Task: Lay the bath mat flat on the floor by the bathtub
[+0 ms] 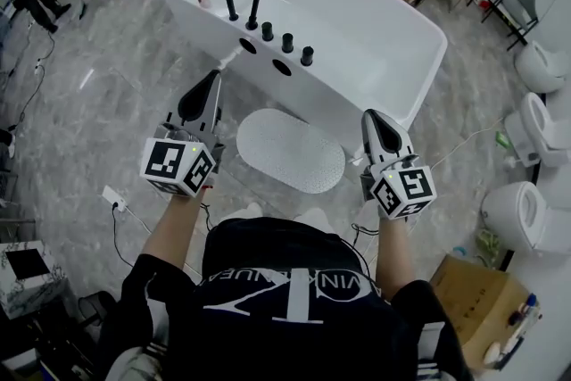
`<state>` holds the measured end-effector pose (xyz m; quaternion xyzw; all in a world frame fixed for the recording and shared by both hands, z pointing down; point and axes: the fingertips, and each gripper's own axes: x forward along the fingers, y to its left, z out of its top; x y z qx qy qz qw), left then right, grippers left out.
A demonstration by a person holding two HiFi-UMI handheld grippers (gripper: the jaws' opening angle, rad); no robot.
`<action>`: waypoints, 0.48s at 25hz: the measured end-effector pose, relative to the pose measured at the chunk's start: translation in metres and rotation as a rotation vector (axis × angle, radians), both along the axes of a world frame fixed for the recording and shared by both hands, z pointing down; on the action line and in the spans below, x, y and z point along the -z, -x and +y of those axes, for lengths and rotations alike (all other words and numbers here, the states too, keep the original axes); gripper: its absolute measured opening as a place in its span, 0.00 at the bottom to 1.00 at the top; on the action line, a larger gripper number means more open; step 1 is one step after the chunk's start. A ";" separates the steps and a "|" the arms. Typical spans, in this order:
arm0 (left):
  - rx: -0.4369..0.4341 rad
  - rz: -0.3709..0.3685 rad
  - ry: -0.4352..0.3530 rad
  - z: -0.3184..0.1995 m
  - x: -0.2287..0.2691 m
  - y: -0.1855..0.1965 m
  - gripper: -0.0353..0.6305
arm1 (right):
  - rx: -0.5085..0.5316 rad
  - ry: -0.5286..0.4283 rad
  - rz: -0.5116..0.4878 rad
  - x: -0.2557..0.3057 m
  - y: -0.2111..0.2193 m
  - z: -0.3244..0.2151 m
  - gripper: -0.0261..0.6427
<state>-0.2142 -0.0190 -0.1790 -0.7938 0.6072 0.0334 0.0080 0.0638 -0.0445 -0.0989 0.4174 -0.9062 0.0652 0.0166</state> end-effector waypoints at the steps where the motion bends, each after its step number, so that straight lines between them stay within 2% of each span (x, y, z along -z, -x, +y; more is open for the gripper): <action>1: 0.000 -0.009 -0.003 0.000 0.001 0.002 0.07 | -0.001 -0.004 0.000 0.002 0.002 -0.001 0.08; 12: -0.004 -0.011 0.006 0.003 -0.008 0.009 0.07 | 0.003 -0.011 0.027 -0.003 0.022 0.000 0.08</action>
